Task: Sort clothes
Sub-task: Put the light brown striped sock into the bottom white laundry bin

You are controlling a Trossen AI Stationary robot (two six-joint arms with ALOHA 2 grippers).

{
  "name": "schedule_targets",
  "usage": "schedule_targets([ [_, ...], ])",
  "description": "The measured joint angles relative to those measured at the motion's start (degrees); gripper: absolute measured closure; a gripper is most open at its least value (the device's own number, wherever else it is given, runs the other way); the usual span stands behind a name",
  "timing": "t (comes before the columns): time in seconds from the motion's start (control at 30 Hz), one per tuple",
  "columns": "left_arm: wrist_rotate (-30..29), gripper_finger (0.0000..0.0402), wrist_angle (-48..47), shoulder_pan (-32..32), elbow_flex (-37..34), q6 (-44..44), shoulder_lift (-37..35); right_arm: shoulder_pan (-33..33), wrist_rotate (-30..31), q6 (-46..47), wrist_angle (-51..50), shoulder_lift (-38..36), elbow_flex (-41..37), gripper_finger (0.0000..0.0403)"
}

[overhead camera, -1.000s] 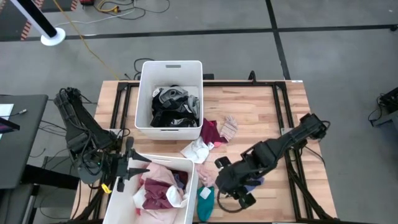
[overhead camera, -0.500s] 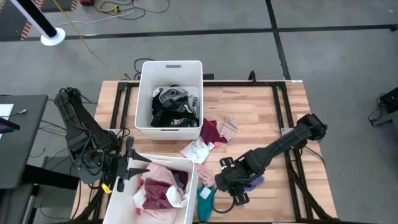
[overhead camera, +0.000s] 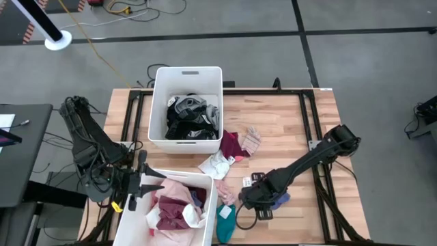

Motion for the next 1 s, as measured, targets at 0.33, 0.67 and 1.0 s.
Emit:
schedule_targets([
  [0.33, 0.0, 0.0260, 0.0, 0.1, 0.0, -0.4, 0.0, 0.0, 6.2, 1.1, 9.2, 0.0, -6.3, 0.0191],
  [0.67, 0.0, 0.0260, 0.0, 1.2, 0.0, -0.4, 0.0, 0.1, 7.5, 0.5, 10.3, 0.0, -7.7, 0.0337],
  [1.0, 0.0, 0.0260, 0.0, 1.2, 0.0, -0.4, 0.0, 0.4, 7.6, -1.1, 10.2, 0.0, -7.7, 0.0391],
])
